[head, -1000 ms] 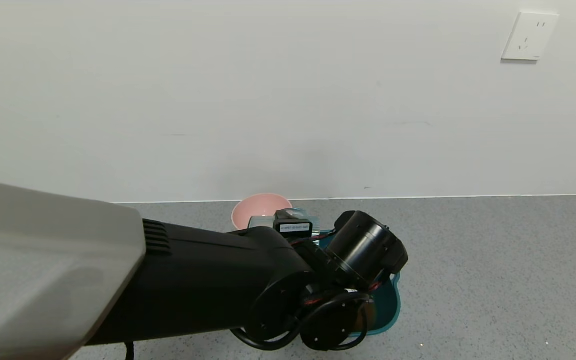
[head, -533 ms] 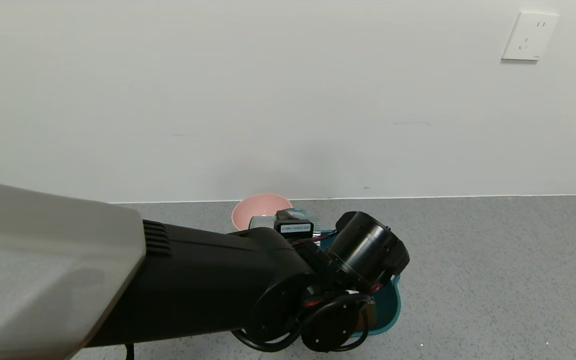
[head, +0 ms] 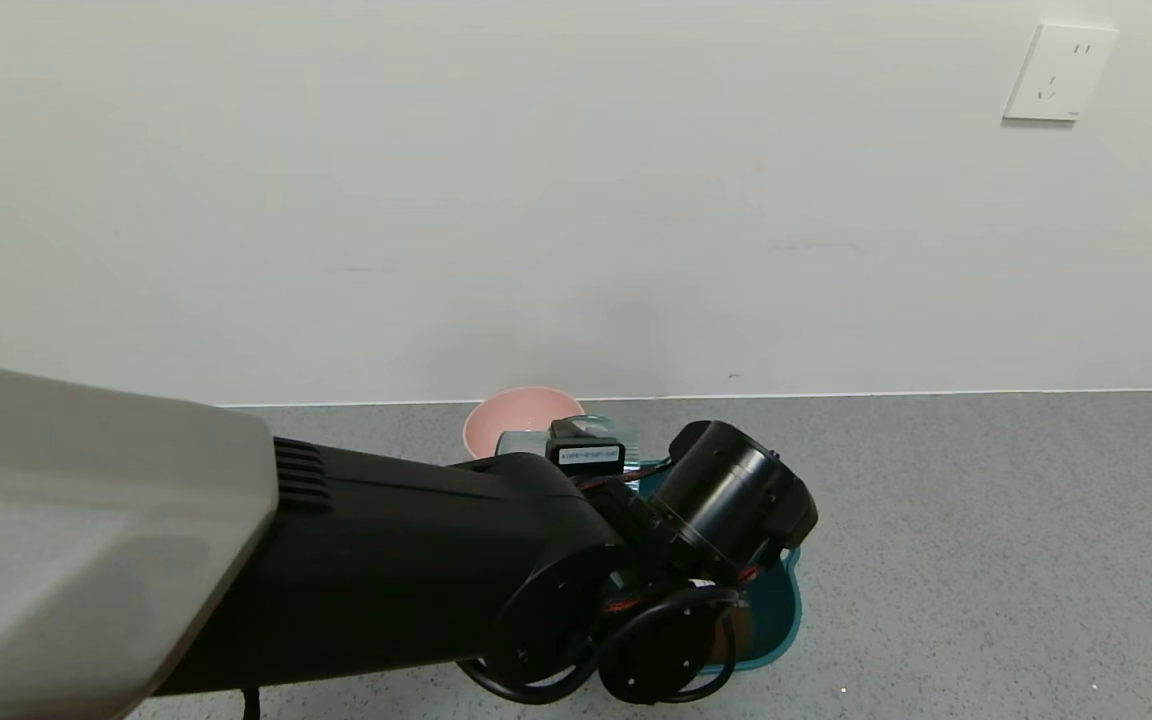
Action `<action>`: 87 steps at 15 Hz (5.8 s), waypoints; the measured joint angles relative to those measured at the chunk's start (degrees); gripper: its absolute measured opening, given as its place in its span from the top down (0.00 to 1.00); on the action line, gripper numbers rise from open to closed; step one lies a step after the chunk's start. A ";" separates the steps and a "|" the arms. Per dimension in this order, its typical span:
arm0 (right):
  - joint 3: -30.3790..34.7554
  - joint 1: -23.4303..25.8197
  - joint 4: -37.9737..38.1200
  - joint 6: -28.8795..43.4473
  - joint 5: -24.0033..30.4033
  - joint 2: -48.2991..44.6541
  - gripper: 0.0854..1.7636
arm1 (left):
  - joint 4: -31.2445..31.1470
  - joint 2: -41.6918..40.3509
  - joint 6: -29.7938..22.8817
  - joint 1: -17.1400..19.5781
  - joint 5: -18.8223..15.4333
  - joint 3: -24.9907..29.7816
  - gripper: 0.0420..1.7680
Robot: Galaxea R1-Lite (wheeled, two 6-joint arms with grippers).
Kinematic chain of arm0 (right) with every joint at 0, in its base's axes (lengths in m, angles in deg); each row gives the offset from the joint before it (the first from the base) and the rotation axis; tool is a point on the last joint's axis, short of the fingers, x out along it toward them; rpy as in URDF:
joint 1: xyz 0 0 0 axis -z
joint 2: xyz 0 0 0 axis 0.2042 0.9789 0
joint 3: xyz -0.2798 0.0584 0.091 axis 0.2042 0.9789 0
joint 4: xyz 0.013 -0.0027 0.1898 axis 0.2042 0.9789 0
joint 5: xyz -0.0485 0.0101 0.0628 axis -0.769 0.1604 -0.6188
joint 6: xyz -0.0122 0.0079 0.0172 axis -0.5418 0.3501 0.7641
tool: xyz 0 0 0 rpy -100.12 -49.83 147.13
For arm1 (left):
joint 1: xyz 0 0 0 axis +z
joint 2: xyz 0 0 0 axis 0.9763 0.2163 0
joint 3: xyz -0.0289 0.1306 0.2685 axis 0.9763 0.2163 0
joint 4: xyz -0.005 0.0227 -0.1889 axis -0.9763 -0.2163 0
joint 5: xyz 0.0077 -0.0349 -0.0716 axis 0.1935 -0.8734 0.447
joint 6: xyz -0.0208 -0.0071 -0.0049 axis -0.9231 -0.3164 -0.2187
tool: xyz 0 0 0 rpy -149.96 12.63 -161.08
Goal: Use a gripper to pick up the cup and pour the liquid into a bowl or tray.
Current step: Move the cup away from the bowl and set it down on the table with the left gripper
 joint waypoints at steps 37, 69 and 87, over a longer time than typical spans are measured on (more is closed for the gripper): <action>0.00 0.00 0.10 -0.07 0.02 0.00 0.03 | 50.43 -27.92 -33.24 43.56 -69.61 42.92 0.30; 0.00 0.00 0.10 -0.07 -0.02 0.00 0.03 | 82.63 4.36 -43.53 58.93 -84.49 41.76 0.30; 0.00 0.00 0.10 -0.07 0.02 0.00 0.03 | 83.48 8.06 -43.42 58.26 -84.52 41.81 0.16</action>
